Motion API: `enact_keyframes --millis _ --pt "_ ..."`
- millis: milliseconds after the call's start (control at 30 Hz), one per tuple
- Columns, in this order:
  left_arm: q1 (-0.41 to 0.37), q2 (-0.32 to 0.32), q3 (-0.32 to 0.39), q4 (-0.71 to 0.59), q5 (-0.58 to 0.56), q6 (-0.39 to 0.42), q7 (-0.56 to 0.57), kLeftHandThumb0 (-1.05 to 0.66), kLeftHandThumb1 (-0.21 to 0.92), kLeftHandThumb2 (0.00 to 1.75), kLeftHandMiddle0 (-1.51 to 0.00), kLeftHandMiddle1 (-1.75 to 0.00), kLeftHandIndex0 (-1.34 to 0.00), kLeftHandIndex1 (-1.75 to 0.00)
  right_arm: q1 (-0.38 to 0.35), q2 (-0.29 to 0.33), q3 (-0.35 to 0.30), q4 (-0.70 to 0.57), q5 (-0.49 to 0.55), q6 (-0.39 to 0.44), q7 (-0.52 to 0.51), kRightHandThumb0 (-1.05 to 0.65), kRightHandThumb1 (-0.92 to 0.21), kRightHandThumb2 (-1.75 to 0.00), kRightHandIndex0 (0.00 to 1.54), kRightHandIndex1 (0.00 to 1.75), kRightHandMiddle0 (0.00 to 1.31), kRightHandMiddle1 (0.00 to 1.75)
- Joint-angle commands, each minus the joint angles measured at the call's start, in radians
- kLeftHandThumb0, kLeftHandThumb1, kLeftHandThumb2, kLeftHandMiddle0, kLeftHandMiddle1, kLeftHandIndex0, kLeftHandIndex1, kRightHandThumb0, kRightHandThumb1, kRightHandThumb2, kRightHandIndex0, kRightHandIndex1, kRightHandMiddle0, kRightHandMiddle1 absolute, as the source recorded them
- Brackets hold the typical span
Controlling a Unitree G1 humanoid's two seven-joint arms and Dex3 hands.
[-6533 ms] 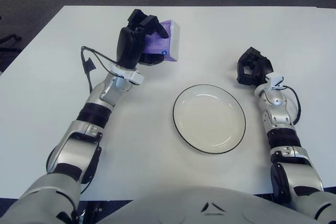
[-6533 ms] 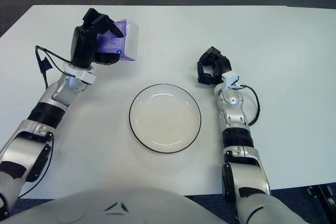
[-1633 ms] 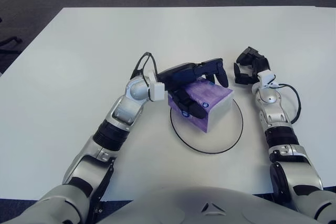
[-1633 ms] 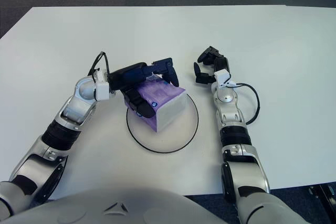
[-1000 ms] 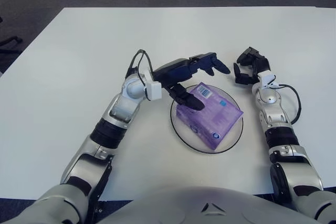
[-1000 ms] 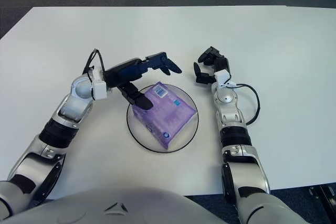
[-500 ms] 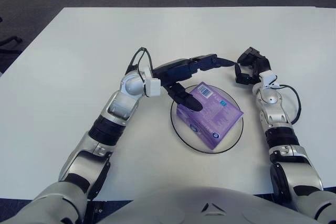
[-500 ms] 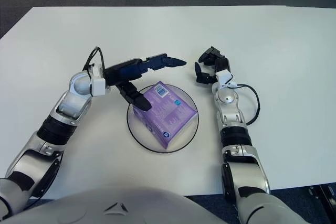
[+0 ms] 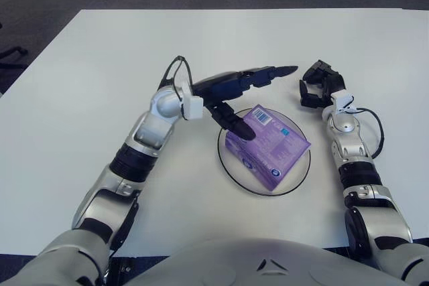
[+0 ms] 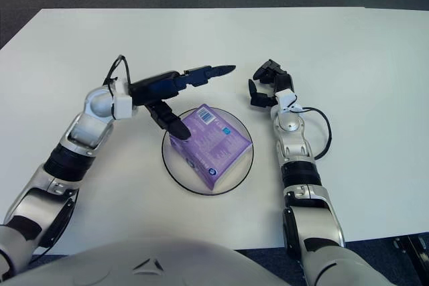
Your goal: Put the tissue paper into the plate.
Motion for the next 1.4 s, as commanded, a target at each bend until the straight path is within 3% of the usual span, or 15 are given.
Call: enact_keyframes --millis 0,100,267,367,500,567,767,900,933,1033,1200,1333,1367 --pt "0.003 0.006 0.037 -0.02 0.022 0.006 0.051 -0.99 0.92 0.21 -0.13 -0.06 -0.01 -0.1 0.122 0.045 0.012 0.101 0.019 0.008 0.042 -0.48 -0.33 -1.29 1.24 1.75 0.6 1.75" --pt "0.012 0.002 0.042 -0.032 0.036 0.021 0.075 -0.99 0.92 0.2 -0.16 -0.05 0.0 -0.18 0.12 0.045 0.008 0.105 0.027 0.004 0.055 -0.48 -0.34 -1.29 1.25 1.75 0.6 1.75" --pt "0.175 0.003 0.107 -0.141 -0.042 0.108 0.126 -0.94 0.91 0.2 -0.29 -0.1 0.0 -0.29 0.121 0.051 -0.005 0.106 0.049 -0.001 0.076 -0.47 -0.35 -1.28 1.26 1.75 0.59 1.75" --pt "0.177 -0.012 0.116 -0.148 -0.028 0.143 0.163 -0.93 0.92 0.27 -0.36 -0.14 0.0 -0.35 0.121 0.052 -0.011 0.108 0.056 -0.009 0.085 -0.47 -0.35 -1.27 1.27 1.75 0.59 1.75" --pt "0.126 -0.005 0.162 -0.028 -0.025 0.075 0.198 -0.97 0.92 0.47 -0.39 -0.17 0.0 -0.41 0.123 0.051 -0.013 0.109 0.059 -0.019 0.095 -0.47 -0.35 -1.27 1.28 1.75 0.59 1.75" --pt "0.099 -0.012 0.187 0.048 -0.048 0.027 0.21 -0.94 0.92 0.48 -0.36 -0.16 0.0 -0.38 0.124 0.051 -0.014 0.11 0.06 -0.021 0.096 -0.47 -0.35 -1.27 1.28 1.75 0.59 1.75" --pt "0.119 -0.017 0.24 0.167 -0.104 -0.121 0.216 -1.03 0.92 0.75 -0.29 -0.12 0.0 -0.26 0.125 0.053 -0.018 0.113 0.066 -0.028 0.103 -0.47 -0.35 -1.27 1.29 1.75 0.59 1.75" --pt "0.12 -0.022 0.259 0.203 -0.124 -0.156 0.22 -1.04 0.92 0.84 -0.29 -0.12 0.0 -0.25 0.124 0.052 -0.017 0.116 0.063 -0.035 0.103 -0.47 -0.35 -1.27 1.29 1.75 0.59 1.75" --pt "0.125 -0.036 0.266 0.2 -0.145 -0.133 0.228 -1.04 0.92 0.85 -0.3 -0.13 0.0 -0.26 0.125 0.051 -0.016 0.114 0.06 -0.039 0.102 -0.47 -0.35 -1.27 1.29 1.75 0.59 1.75" --pt "0.146 -0.075 0.289 0.191 -0.195 -0.073 0.264 -1.05 0.92 0.85 -0.41 -0.41 0.0 -0.51 0.128 0.05 -0.013 0.11 0.055 -0.046 0.099 -0.47 -0.35 -1.27 1.29 1.75 0.59 1.75" --pt "0.166 -0.117 0.327 0.186 -0.201 -0.009 0.353 -1.01 0.92 0.85 -0.54 -1.23 -0.07 -1.33 0.129 0.052 -0.013 0.107 0.054 -0.044 0.097 -0.47 -0.35 -1.27 1.3 1.75 0.59 1.75" --pt "0.176 -0.141 0.353 0.176 -0.174 0.045 0.437 -0.87 0.92 0.89 -0.62 -1.56 -0.2 -1.61 0.129 0.053 -0.012 0.105 0.053 -0.044 0.094 -0.47 -0.35 -1.27 1.3 1.75 0.59 1.75" --pt "0.179 -0.146 0.357 0.171 -0.17 0.053 0.453 -0.81 0.92 0.9 -0.69 -1.63 -0.28 -1.66 0.131 0.053 -0.012 0.102 0.053 -0.044 0.093 -0.47 -0.35 -1.27 1.3 1.75 0.59 1.75"
